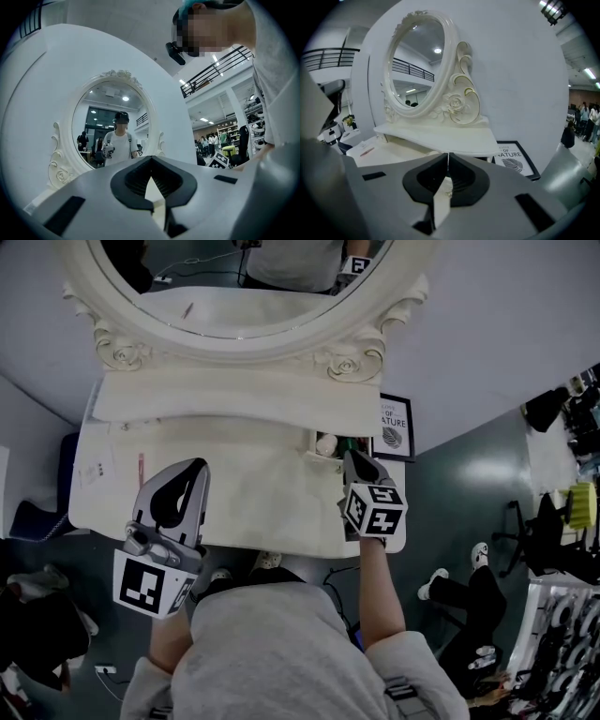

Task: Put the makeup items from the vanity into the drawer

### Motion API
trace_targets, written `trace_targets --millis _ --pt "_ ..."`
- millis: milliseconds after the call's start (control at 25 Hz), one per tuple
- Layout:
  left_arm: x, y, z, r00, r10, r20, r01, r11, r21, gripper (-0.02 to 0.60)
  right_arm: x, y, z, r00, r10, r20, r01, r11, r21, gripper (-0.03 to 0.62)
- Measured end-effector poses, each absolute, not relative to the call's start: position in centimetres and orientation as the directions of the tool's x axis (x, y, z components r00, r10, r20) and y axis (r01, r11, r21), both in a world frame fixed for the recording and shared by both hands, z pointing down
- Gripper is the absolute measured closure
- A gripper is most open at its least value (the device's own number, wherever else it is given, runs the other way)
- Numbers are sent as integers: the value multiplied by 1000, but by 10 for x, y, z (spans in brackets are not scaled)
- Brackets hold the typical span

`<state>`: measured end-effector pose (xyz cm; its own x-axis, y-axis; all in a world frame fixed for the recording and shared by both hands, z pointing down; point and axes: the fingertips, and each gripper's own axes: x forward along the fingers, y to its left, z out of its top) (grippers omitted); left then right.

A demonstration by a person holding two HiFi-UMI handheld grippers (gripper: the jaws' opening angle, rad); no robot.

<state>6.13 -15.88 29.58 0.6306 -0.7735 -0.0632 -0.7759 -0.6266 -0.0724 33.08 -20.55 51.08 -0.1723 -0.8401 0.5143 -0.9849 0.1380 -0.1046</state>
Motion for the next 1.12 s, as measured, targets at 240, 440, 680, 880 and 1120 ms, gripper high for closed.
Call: trace_targets --millis 240,440,680,880,1120 --pt "51 -148 289 649 -757 -80 -761 -644 -79 568 296 -180 490 -240 -859 452 -970 191 -152 571" --pt "41 -136 285 665 -742 -87 -747 -659 -84 568 272 -162 472 -256 -869 424 -967 223 -125 571" --pt "26 -121 282 678 -729 -91 -735 -672 -89 568 247 -143 455 -265 -881 391 -964 241 -110 571" --pt "16 -107 277 689 -718 -101 -725 -682 -99 568 229 -128 440 -274 -894 355 -962 248 -118 571" --pt "3 -95 272 697 -708 -117 -717 -690 -99 568 208 -113 419 -292 -907 304 -956 273 -104 571"
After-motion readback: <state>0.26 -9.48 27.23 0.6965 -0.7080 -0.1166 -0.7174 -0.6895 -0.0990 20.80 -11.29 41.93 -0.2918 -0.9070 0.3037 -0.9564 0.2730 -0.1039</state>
